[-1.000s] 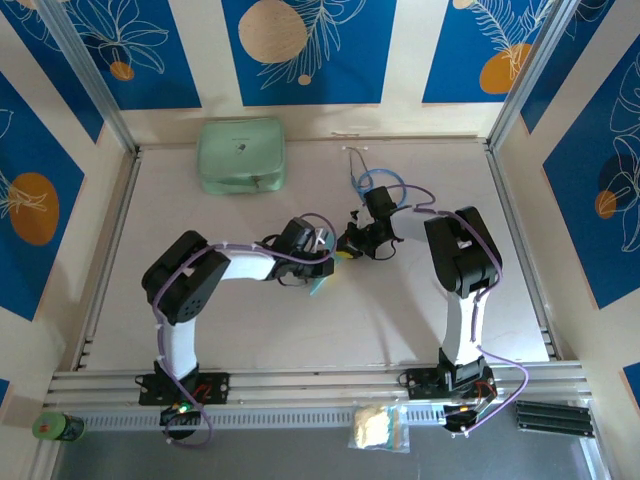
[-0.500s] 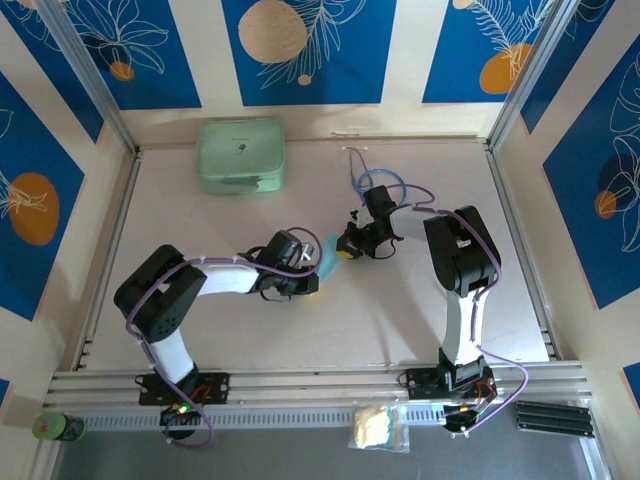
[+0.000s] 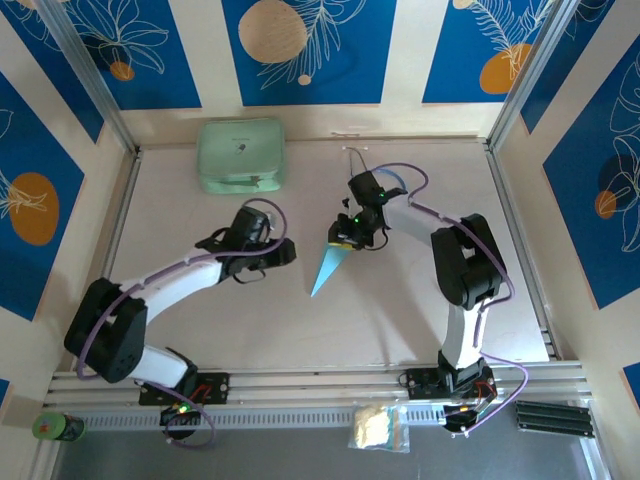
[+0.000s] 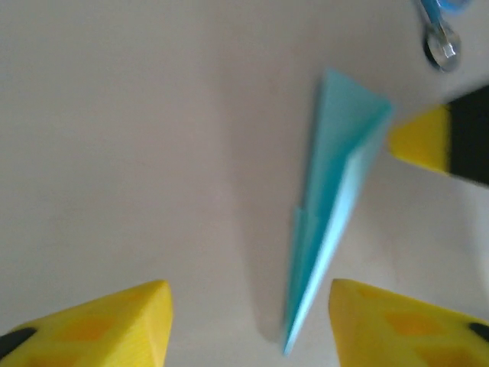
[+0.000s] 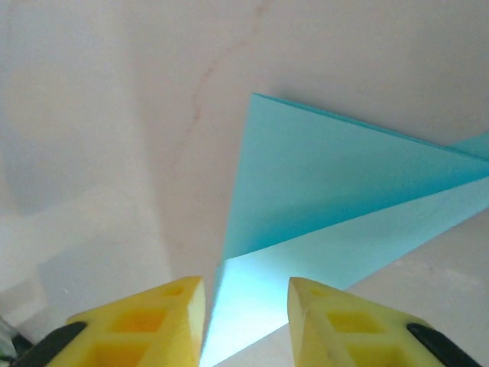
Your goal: Fold a paper plane with a square sheet of paper (pick it up from the middle)
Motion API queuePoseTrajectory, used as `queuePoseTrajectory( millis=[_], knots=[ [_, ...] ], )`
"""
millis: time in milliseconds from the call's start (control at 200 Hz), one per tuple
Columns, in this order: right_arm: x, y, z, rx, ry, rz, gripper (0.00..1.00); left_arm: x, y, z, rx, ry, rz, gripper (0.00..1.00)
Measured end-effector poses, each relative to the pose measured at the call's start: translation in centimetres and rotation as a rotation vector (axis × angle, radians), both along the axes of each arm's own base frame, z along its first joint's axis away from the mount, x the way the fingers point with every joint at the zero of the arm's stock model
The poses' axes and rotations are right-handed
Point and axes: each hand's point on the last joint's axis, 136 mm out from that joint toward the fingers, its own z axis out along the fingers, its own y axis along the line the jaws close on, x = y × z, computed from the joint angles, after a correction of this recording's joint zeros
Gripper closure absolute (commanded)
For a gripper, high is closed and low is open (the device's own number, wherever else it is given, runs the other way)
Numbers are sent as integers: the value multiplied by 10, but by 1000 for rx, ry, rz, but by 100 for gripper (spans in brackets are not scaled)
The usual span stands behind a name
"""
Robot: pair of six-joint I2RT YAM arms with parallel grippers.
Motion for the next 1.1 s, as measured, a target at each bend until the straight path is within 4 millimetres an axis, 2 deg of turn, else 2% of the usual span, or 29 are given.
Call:
queuePoseTrajectory(
  millis=[90, 215, 430, 655, 1101],
  knots=[
    [0, 3, 10, -60, -29, -14, 48, 10, 27, 10, 32, -44, 83, 18],
    [-8, 4, 10, -169, -18, -48, 45, 16, 51, 16, 80, -75, 140, 12],
    [-12, 6, -8, -333, 52, -137, 45, 17, 72, 5, 119, -61, 187, 5],
    [-17, 0, -28, -442, 114, -208, 45, 13, 75, -7, 134, -36, 179, 4],
    [-22, -8, -27, -490, 140, -235, 56, 12, 69, -25, 128, 14, 155, 2]
  ],
)
